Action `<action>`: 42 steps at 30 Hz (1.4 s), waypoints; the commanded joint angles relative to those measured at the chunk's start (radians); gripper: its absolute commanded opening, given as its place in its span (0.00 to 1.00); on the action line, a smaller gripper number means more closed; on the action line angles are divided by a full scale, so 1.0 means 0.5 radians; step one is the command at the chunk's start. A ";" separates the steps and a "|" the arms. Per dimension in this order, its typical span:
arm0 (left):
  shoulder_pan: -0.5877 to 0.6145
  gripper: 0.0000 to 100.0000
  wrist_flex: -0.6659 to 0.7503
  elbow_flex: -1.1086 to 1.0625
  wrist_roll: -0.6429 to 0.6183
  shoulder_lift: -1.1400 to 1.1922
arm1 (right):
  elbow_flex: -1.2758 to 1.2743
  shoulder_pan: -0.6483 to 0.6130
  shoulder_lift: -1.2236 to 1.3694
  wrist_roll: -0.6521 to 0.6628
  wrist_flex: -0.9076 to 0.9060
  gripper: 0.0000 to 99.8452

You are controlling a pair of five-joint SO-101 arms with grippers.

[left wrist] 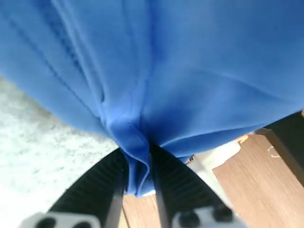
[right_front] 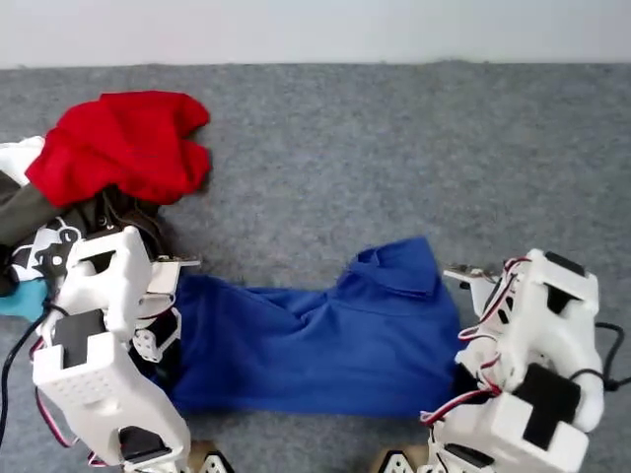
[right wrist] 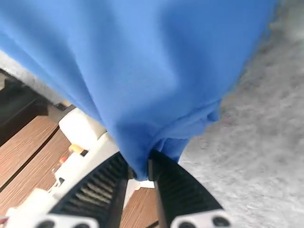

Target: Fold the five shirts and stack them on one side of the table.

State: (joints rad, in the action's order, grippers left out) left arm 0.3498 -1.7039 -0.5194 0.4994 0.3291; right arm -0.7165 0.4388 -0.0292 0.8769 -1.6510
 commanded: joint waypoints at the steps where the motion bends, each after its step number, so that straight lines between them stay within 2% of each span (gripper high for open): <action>1: 0.064 0.01 0.003 -0.011 0.064 -0.086 | -0.123 0.026 -0.112 0.071 -0.041 0.01; 5: 0.218 0.01 0.003 -0.011 0.071 -0.086 | -0.172 0.124 -0.195 0.117 0.038 0.01; 9: 0.304 0.01 -0.003 -0.011 0.190 -0.086 | -0.166 0.241 -0.256 0.117 0.023 0.01; 12: 0.307 0.01 -0.006 -0.011 0.203 -0.095 | -0.160 0.287 -0.296 0.120 -0.041 0.09; 16: 0.307 0.07 -0.009 -0.011 0.203 -0.098 | -0.028 0.296 -0.339 0.141 -0.192 0.19; 20: 0.319 0.09 -0.009 -0.011 0.206 -0.095 | 0.138 0.318 -0.351 0.190 -0.287 0.18; 25: 0.448 0.09 0.003 0.032 0.206 -0.101 | 0.292 0.330 -0.351 0.175 -0.284 0.17; 30: 0.534 0.09 -0.009 0.370 0.187 -0.101 | 0.399 0.173 -0.351 0.058 -0.262 0.17; 33: 0.396 0.09 -0.012 0.603 0.055 -0.101 | 0.411 0.011 -0.339 -0.080 -0.176 0.17; 37: 0.003 0.09 -0.012 0.842 -0.138 -0.089 | 0.405 -0.176 -0.336 -0.236 -0.097 0.17; 42: -0.362 0.09 0.058 1.119 -0.273 -0.058 | 0.405 -0.238 -0.336 -0.252 -0.097 0.17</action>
State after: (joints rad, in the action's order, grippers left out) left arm 0.2562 -1.7008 -0.0453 0.4089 0.3291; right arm -0.5462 0.3376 -0.1734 0.7679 -1.7047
